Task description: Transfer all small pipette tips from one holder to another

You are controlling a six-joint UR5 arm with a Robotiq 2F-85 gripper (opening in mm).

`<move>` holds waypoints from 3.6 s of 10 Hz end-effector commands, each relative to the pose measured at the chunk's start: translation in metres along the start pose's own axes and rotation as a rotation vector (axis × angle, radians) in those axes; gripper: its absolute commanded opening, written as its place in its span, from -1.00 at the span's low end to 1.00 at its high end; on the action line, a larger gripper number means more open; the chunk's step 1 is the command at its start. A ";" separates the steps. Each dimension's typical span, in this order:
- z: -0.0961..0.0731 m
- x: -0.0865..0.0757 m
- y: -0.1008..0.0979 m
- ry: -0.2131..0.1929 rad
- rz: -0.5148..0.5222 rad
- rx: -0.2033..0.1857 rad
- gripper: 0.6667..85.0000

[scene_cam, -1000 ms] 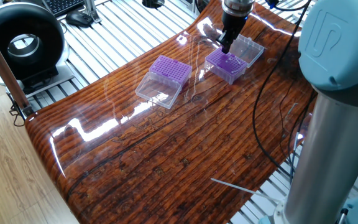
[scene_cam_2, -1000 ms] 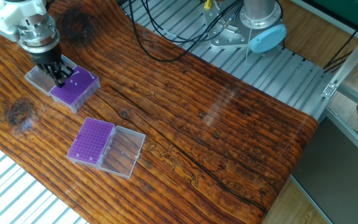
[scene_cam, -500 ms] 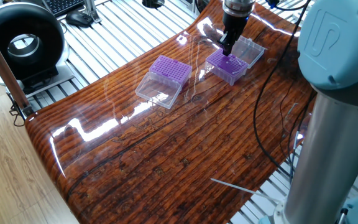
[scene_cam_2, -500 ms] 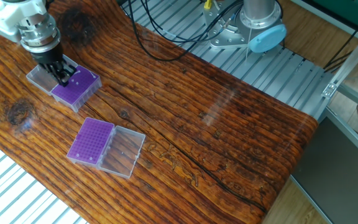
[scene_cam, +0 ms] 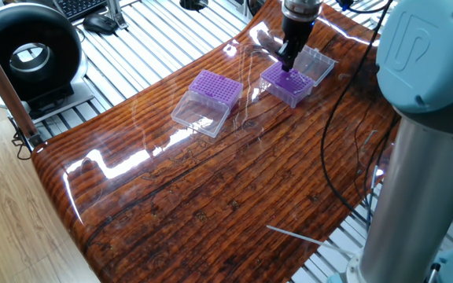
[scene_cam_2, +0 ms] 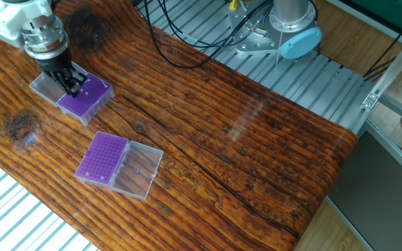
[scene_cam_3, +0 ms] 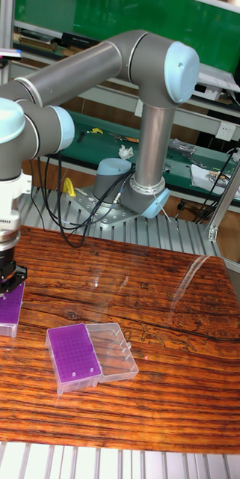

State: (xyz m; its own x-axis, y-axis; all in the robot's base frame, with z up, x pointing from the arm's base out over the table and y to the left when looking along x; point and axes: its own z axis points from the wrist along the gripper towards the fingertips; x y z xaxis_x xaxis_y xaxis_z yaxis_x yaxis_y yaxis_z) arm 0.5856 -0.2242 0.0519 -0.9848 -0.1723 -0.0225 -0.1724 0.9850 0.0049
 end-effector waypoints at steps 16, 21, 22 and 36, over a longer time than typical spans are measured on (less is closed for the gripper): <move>-0.017 -0.120 0.131 -0.042 0.104 -0.021 -0.53; -0.009 -0.141 0.162 -0.068 0.097 -0.034 -0.50; -0.007 -0.142 0.163 -0.069 0.087 -0.036 -0.47; 0.009 -0.156 0.163 -0.083 0.048 -0.017 -0.38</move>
State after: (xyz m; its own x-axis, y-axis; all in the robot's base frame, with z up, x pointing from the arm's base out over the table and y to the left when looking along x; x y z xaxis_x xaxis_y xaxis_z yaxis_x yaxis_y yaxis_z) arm 0.7088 -0.0352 0.0470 -0.9855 -0.1368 -0.1003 -0.1397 0.9900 0.0222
